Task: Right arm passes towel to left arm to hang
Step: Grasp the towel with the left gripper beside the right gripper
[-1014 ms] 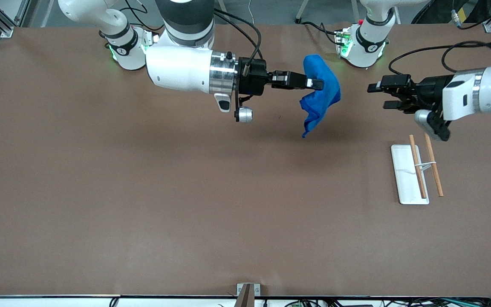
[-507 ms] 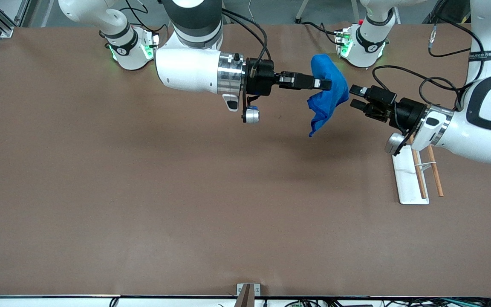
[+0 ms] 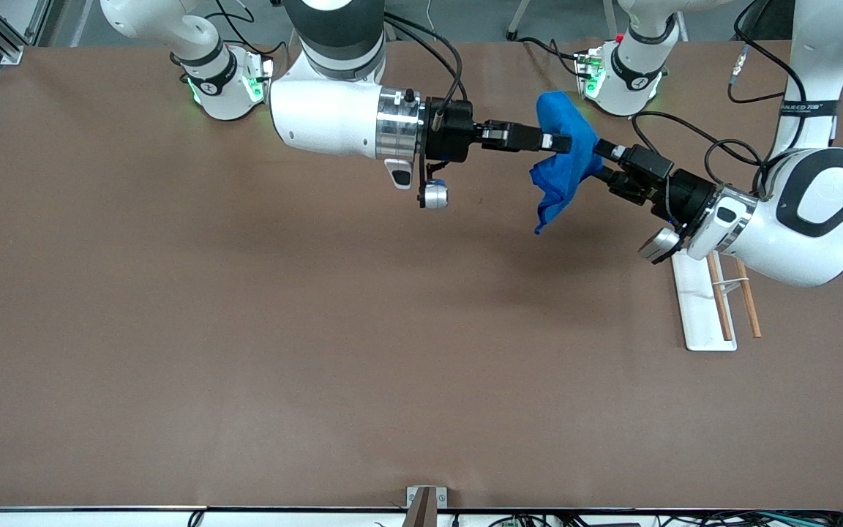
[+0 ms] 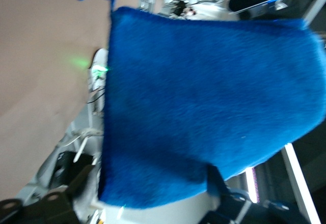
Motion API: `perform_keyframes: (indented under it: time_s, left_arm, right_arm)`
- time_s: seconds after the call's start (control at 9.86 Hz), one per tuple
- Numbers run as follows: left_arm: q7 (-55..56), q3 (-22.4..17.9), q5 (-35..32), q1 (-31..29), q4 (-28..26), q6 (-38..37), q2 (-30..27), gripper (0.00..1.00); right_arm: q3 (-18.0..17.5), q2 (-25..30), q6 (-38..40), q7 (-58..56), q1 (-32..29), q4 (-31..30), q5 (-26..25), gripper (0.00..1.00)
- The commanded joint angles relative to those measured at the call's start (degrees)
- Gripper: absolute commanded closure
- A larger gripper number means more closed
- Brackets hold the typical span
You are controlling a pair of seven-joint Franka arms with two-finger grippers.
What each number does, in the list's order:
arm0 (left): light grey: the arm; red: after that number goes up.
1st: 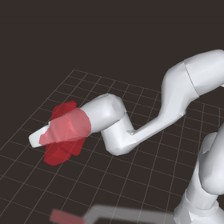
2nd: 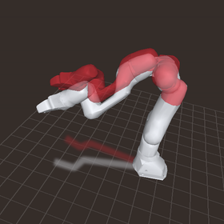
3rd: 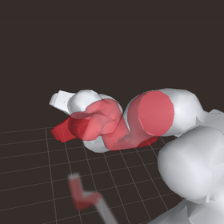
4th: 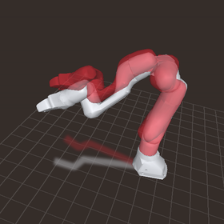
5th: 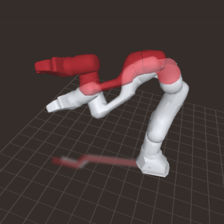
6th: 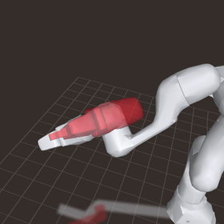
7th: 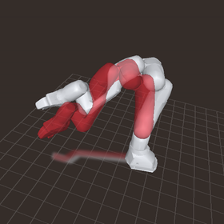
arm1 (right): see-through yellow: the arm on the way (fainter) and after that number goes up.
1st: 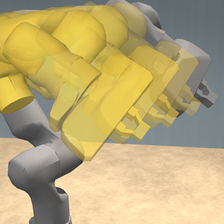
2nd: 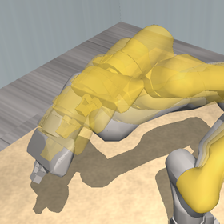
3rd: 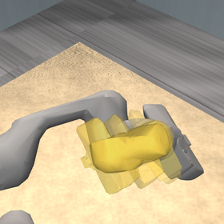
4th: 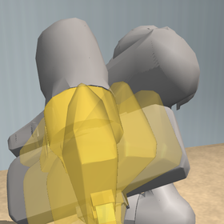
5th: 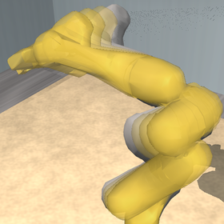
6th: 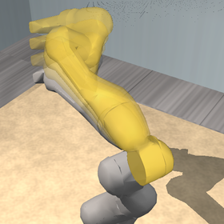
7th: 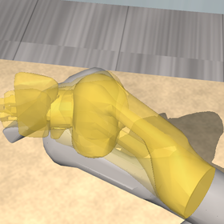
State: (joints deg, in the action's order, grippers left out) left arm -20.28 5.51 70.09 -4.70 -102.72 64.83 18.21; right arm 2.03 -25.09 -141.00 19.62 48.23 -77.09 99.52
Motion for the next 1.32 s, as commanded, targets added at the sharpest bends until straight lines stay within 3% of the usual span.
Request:
perform_keyframes:
  time_s: [0.0,0.1,0.2,1.01,1.22]
  left_arm:
    - [-1.87,0.21,1.71,-0.57,-1.43,0.29,0.87,0.50]
    - [-1.87,0.21,1.71,-0.66,-1.43,0.21,0.69,0.78]
    - [-1.87,0.21,1.80,-1.36,-1.16,0.21,0.87,0.99]
    - [-0.99,-0.50,-1.52,-1.98,3.49,3.01,0.96,1.00]
    - [-0.91,-0.50,-4.33,-1.63,5.33,3.81,0.96,1.00]
  right_arm:
    - [0.70,-0.57,-0.85,-0.37,0.99,1.16,1.55,0.99]
    - [0.70,-0.57,-1.03,-0.37,0.99,1.24,1.55,0.99]
    - [0.70,-0.57,-1.12,-0.37,0.99,1.25,1.55,0.99]
    - [1.04,-0.40,-0.95,0.07,0.38,0.81,0.68,0.97]
    - [1.05,-0.39,0.02,0.33,-1.11,-0.50,-8.68,0.87]
